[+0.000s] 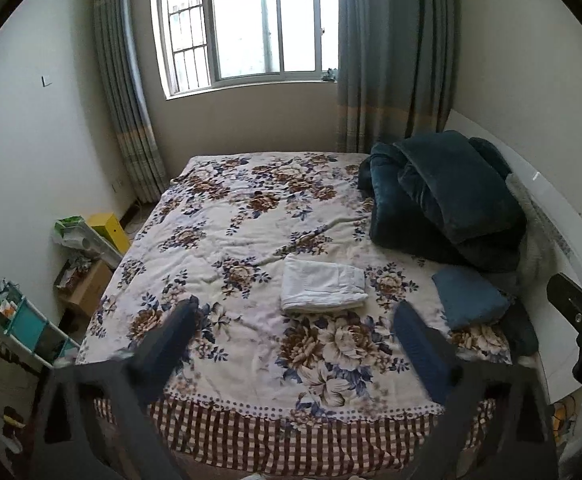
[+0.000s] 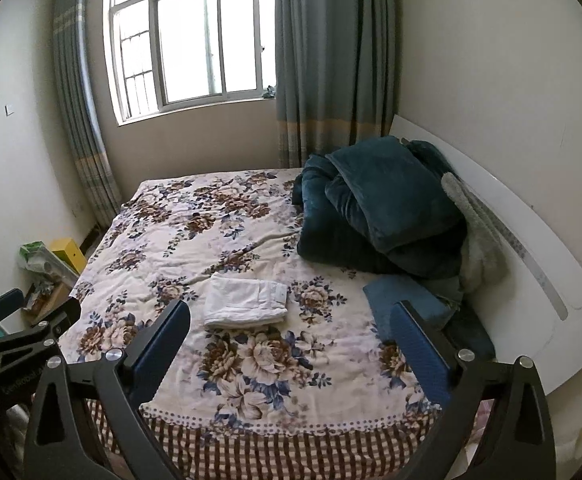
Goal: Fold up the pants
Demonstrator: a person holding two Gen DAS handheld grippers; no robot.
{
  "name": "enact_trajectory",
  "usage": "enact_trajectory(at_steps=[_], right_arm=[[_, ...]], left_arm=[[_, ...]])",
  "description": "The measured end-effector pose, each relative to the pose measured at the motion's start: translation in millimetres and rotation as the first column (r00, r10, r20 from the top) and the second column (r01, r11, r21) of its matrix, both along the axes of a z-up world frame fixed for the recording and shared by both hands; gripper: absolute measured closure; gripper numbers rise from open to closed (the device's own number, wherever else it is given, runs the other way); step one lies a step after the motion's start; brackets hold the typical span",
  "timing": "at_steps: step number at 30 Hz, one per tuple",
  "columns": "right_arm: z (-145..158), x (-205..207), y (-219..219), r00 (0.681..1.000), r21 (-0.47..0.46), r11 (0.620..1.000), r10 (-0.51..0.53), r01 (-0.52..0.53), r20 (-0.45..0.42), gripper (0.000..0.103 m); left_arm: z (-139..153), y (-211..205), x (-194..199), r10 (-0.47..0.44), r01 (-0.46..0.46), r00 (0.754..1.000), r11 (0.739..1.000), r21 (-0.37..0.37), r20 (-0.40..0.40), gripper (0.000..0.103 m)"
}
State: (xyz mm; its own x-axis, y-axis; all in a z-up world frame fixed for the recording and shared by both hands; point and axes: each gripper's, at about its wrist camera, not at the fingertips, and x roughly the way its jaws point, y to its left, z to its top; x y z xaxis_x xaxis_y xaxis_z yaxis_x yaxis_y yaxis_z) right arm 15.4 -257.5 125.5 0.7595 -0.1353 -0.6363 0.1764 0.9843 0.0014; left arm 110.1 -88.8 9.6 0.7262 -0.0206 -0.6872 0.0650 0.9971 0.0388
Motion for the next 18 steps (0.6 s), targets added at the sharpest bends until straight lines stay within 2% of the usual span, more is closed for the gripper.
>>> enact_trajectory(at_steps=[5,9,18], right_arm=[[-16,23,1,1.000,-0.033,0.999,0.020,-0.020,0.005,0.000],[-31,48,4,1.000,-0.050,0.998,0.027,-0.026,0.011,0.000],[-78,110,4,1.000,-0.068,0.997,0.026,-0.026,-0.013,0.000]], left_arm=[[-10,-2,9,0.014,-0.014,1.000,1.000,-0.022,0.004,0.000],[-21,-6,22,0.043,-0.043,0.999,0.999,0.008,0.025,0.000],[-59,-6,58,0.060,-0.059,0.998,0.997,0.042,-0.020,0.000]])
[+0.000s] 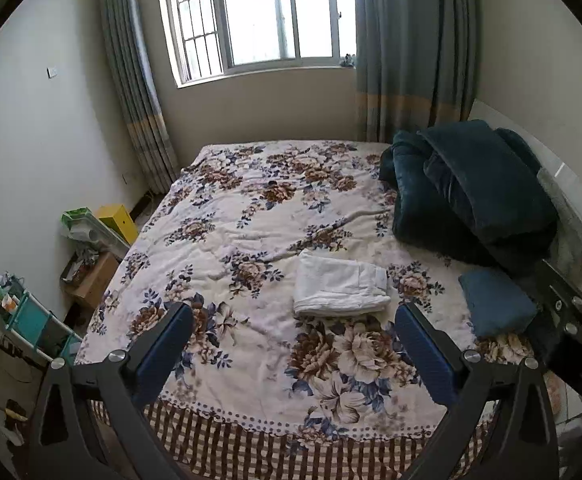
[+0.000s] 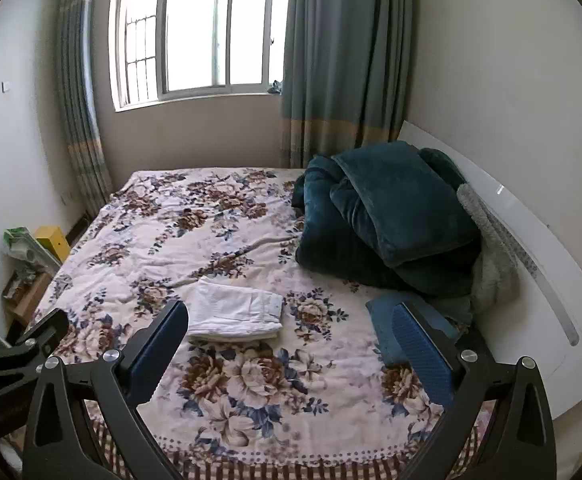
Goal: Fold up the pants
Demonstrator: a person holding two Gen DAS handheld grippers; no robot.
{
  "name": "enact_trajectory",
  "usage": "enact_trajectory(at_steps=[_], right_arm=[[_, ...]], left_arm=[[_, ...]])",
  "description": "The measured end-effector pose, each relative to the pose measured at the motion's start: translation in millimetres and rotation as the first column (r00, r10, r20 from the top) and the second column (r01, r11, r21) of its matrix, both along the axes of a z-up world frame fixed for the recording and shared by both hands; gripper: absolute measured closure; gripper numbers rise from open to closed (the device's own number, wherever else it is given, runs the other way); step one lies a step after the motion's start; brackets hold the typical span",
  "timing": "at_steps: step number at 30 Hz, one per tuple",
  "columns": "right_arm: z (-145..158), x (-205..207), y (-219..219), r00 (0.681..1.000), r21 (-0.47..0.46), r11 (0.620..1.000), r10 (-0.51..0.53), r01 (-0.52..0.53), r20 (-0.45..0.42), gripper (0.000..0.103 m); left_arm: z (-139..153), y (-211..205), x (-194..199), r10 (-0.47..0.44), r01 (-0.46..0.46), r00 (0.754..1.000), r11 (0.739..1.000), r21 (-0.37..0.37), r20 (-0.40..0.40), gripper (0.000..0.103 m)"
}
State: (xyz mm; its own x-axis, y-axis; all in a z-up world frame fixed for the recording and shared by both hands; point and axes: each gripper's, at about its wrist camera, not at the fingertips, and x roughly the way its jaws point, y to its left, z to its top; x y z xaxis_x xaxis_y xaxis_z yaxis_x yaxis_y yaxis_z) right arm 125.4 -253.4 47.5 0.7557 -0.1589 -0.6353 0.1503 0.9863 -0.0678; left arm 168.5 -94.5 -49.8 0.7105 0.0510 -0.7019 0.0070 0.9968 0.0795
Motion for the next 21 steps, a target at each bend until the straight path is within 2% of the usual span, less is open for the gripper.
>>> enact_trajectory(at_steps=[9,21], right_arm=[[-46,35,3,0.999,0.012,1.000,0.013,-0.013,-0.047,0.000],[-65,32,15,0.997,0.017,1.000,0.016,-0.015,-0.070,0.000]], left_arm=[[-25,5,18,0.020,-0.020,0.999,1.000,-0.005,-0.047,0.000],[-33,12,17,0.030,-0.030,0.998,1.000,0.002,-0.057,0.000]])
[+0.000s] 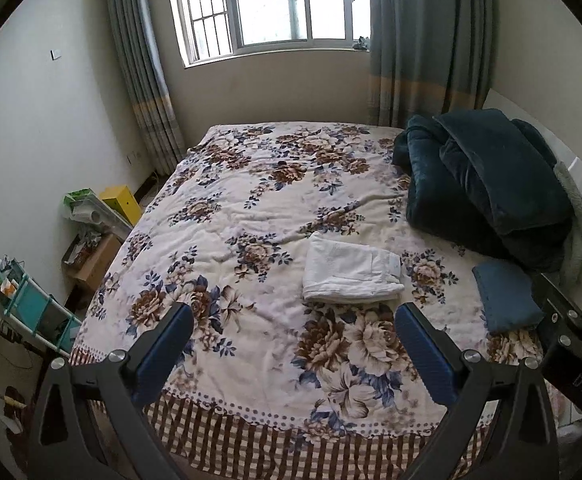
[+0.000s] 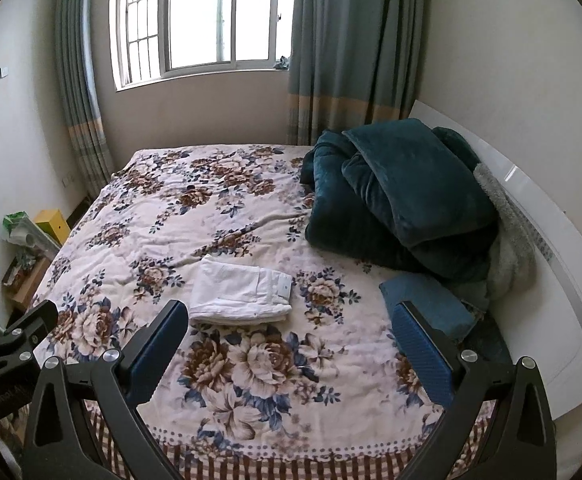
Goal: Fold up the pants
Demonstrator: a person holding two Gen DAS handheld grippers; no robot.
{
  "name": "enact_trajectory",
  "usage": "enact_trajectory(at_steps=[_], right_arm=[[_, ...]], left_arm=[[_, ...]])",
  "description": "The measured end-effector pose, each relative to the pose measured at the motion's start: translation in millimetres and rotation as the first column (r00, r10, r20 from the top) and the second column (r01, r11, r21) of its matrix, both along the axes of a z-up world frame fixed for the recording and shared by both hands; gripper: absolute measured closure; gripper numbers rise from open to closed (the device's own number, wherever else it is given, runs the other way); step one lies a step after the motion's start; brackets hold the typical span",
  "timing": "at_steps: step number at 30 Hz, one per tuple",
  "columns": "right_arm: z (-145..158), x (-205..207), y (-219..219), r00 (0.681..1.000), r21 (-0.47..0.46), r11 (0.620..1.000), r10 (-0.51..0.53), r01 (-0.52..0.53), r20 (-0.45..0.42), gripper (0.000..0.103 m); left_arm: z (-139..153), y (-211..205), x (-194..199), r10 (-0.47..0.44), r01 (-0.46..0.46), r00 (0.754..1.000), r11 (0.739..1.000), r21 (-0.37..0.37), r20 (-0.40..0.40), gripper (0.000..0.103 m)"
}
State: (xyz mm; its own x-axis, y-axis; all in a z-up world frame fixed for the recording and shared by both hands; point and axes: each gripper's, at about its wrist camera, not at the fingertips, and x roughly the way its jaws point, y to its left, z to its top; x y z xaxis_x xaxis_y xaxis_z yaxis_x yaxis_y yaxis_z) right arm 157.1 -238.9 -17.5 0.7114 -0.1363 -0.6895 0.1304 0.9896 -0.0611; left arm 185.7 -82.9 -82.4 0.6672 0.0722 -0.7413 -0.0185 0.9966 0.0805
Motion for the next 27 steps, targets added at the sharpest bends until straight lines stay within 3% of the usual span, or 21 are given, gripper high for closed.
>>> enact_trajectory(at_steps=[27], right_arm=[[-13,-8,11,0.999,-0.005,1.000,0.028,-0.028,-0.044,0.000]], left_arm=[[-6,6,-9,0.006,-0.006,1.000,1.000,0.009,-0.012,0.000]])
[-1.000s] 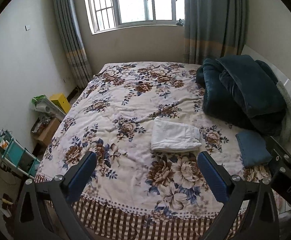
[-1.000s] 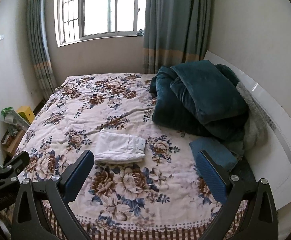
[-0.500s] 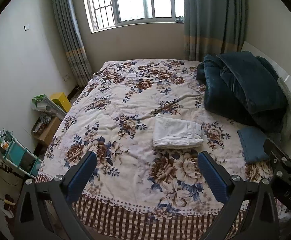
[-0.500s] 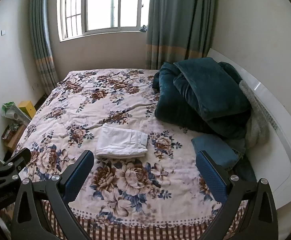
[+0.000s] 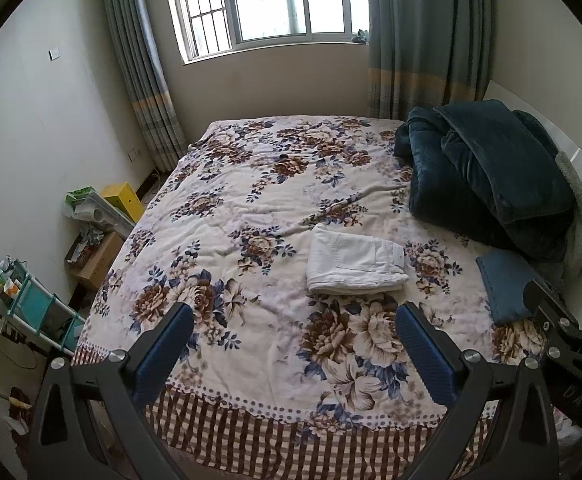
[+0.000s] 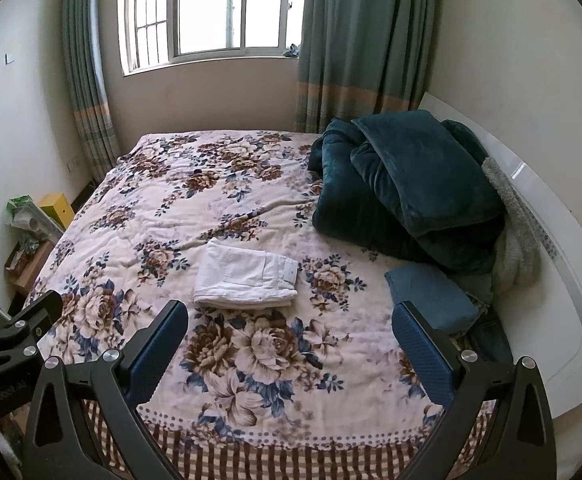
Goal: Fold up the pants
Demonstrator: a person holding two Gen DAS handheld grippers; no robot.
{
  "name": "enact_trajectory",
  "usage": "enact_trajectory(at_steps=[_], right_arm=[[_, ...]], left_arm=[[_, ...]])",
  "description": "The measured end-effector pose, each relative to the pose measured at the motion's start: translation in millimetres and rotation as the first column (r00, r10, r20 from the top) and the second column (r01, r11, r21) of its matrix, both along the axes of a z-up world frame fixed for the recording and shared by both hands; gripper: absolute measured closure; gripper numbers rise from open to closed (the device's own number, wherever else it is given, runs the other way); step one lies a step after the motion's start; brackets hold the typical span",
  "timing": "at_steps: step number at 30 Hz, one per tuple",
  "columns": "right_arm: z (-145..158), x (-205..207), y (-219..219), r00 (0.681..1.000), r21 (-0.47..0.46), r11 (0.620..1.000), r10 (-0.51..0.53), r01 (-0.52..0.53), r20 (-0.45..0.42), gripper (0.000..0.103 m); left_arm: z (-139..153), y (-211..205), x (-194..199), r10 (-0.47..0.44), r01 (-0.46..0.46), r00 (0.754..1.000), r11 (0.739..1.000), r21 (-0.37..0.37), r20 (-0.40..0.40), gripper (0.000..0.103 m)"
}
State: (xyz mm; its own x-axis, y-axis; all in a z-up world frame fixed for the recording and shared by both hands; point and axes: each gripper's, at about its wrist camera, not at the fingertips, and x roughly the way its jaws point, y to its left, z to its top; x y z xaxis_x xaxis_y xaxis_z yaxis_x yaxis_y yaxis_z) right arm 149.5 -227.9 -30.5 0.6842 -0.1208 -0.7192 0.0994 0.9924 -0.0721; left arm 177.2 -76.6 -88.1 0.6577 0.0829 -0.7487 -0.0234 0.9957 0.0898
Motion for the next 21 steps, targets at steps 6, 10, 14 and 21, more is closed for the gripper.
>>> enact_trajectory(at_steps=[6,10,14,21], right_arm=[[-1.2,-0.9,-0.2,1.000,0.002,1.000,0.001,-0.001,-0.004,0.000],[-0.5,-0.3,-1.1,1.000,0.003,1.000,0.001,-0.001,-0.002,0.000],[-0.7,-1.0,-1.2,1.000,0.003,1.000,0.002,-0.002,0.000,0.000],[-0.9,1.0,-1.9,1.000,0.003,1.000,0.006,-0.006,-0.002,0.000]], left_arm=[[-0.2,-0.6,0.5,-0.003,0.003,1.000,1.000,0.003,-0.001,0.000],[0.2,-1.6,2.2,-0.004,0.004,1.000,1.000,0.001,0.000,0.000],[-0.3,-2.3,1.9,-0.003,0.003,1.000,1.000,0.001,-0.003,0.000],[-0.6,-1.4,0.7,-0.002,0.002,1.000,1.000,0.001,-0.002,0.000]])
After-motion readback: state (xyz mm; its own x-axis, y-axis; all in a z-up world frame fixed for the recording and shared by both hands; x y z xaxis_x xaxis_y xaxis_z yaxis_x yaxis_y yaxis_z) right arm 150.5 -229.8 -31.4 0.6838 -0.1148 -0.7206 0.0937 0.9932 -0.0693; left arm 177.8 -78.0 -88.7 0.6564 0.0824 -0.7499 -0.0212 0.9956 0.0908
